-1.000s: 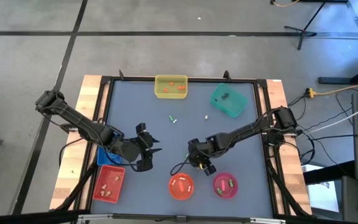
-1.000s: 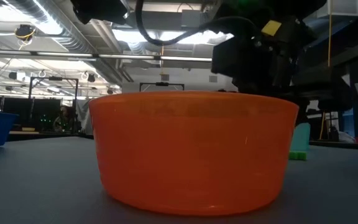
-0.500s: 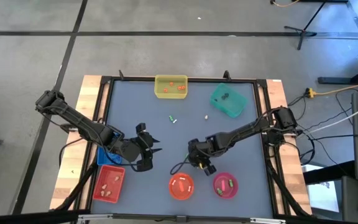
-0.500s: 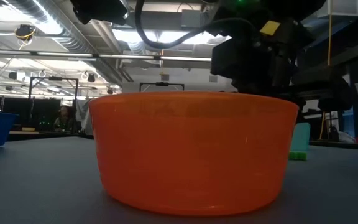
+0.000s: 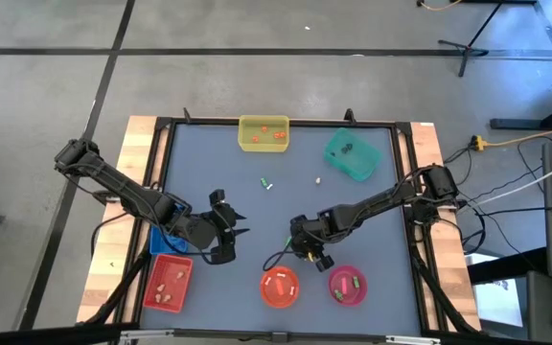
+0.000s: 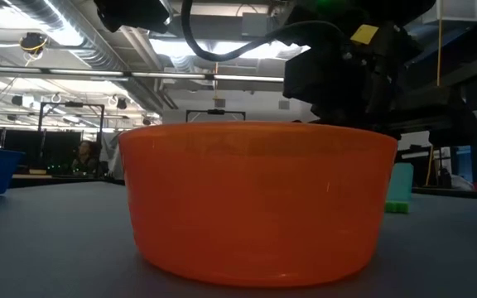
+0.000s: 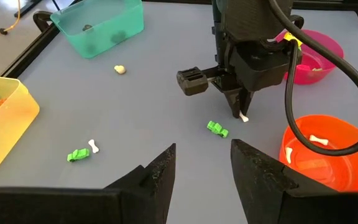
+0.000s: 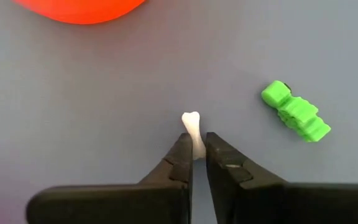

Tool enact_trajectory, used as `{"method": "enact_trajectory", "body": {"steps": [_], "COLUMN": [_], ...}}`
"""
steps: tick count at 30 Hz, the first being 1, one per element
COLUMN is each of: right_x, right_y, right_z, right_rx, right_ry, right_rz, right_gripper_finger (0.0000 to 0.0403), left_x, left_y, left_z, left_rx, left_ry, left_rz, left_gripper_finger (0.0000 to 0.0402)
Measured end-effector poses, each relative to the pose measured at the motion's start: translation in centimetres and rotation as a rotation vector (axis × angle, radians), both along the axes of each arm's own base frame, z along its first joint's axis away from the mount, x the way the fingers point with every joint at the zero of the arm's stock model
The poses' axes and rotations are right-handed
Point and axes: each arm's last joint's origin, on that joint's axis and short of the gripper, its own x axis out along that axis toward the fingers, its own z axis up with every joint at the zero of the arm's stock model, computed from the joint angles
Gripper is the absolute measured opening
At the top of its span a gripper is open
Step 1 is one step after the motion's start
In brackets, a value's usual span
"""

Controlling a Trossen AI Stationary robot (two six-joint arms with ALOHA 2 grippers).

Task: Sort Halloween decoration
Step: Put the white bone toy into the orange bowl

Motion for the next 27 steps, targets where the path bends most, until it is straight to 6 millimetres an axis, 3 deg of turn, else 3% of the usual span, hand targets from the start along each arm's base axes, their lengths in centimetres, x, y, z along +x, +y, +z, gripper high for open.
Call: {"method": "enact_trajectory", "body": {"steps": [7, 12, 23, 27], "right_x": [0.1, 0.9, 3.8, 4.4], "right_y": [0.0, 0.2, 1.1, 1.6], "right_z": [0.1, 1.5, 9.7, 11.4], "right_rx": [-0.002, -0.02, 0.014, 0.114], "right_ry": [0.005, 0.034, -0.001, -0.036], "right_rz": [0.0, -0.005, 0.007, 0.016], "right_gripper_finger": [0.0028, 0.0028, 0.0028, 0.0028], "left_x": [0.0, 0.0, 0.0, 0.0], "left_y": [0.0, 0.0, 0.0, 0.0], "left_z": [0.0, 0.0, 0.0, 0.0], "left_rx": [0.0, 0.0, 0.0, 0.001], "left_ry": [0.0, 0.0, 0.0, 0.001], "left_rz": [0.0, 0.0, 0.0, 0.0], "left_gripper_finger": [0.0139, 0.0139, 0.0139, 0.0139]}}
